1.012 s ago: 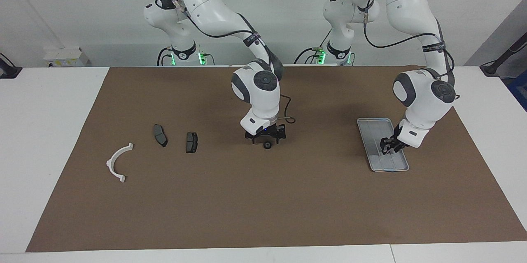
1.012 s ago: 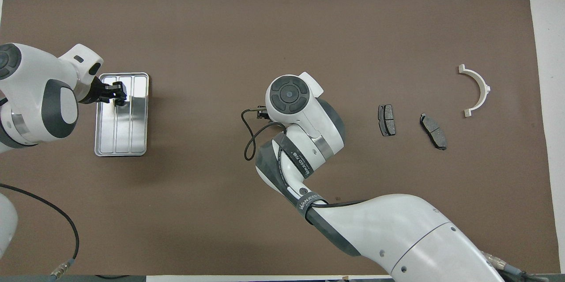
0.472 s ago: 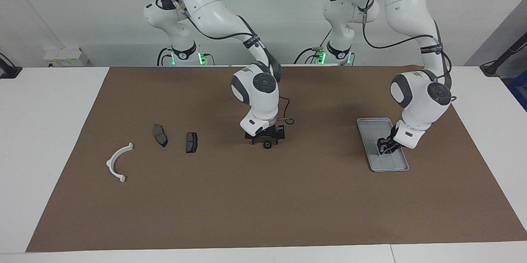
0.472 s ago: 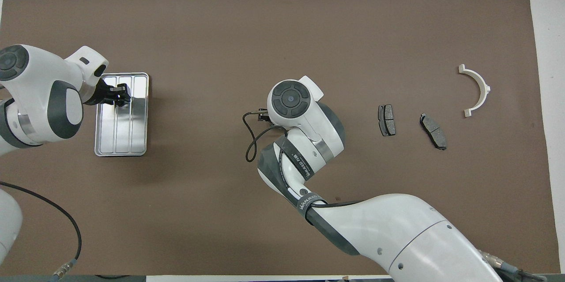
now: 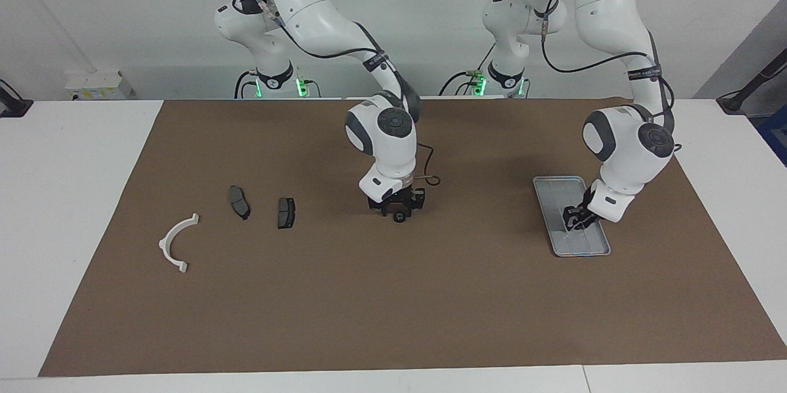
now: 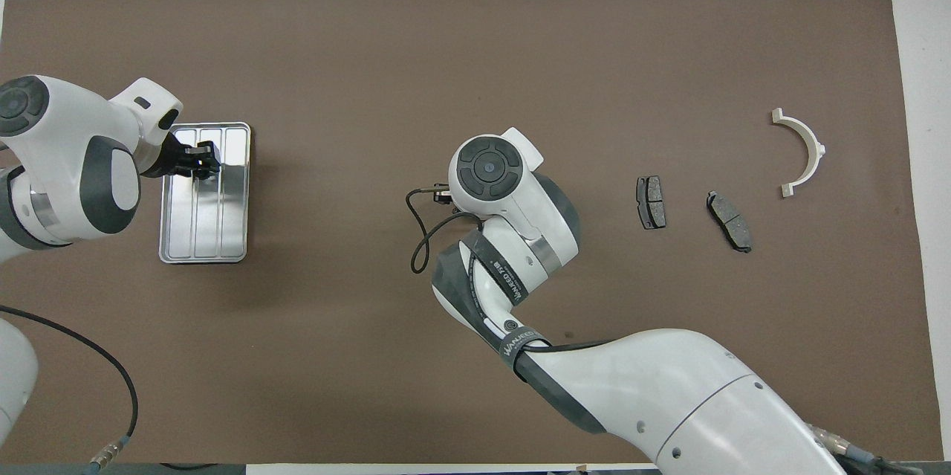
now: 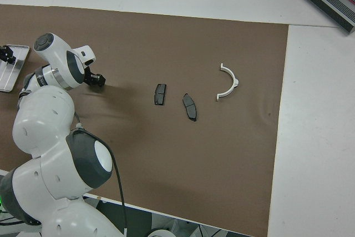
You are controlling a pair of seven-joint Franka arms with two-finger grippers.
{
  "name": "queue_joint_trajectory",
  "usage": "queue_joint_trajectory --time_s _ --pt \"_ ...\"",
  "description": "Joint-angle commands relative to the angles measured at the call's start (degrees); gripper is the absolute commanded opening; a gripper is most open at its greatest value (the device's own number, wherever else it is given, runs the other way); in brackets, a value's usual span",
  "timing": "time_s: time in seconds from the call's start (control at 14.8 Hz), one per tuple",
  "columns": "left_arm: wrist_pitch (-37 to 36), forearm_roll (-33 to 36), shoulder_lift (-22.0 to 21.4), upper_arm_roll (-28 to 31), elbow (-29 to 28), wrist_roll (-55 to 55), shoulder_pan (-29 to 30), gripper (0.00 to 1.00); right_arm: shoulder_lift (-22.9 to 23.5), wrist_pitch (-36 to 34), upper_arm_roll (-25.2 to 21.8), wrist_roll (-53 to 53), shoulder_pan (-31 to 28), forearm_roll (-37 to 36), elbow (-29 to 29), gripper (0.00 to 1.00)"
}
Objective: Place bearing gear from tray to pile
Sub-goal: 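Grasp the bearing with the right gripper while the left gripper grips another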
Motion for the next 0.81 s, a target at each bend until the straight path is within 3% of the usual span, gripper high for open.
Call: queue_joint_trajectory --time_s 0.0,0.34,0.47,0.74 --pt "-0.01 -0.96 -0.58 0.38 -1.06 -0.1 -0.45 0.52 0.2 0.64 0.24 0.59 0.06 0.49 -0.81 0.0" --pt "-0.1 -1.05 -0.67 0.38 -1.15 -0.1 -0.36 0.52 -0.5 -4.18 0.24 -2.21 -2.21 -0.21 2.53 0.0" --pt "-0.01 -0.96 -0.75 0.38 -1.41 -0.1 -0.36 0.52 -2.51 -8.3 0.24 -8.7 -5.89 0.58 4.2 0.0" --pt "-0.01 -0.96 -0.84 0.38 -1.85 -0.01 -0.36 0.4 -6.65 -14.29 0.24 -24.94 -16.17 3.38 6.13 0.0"
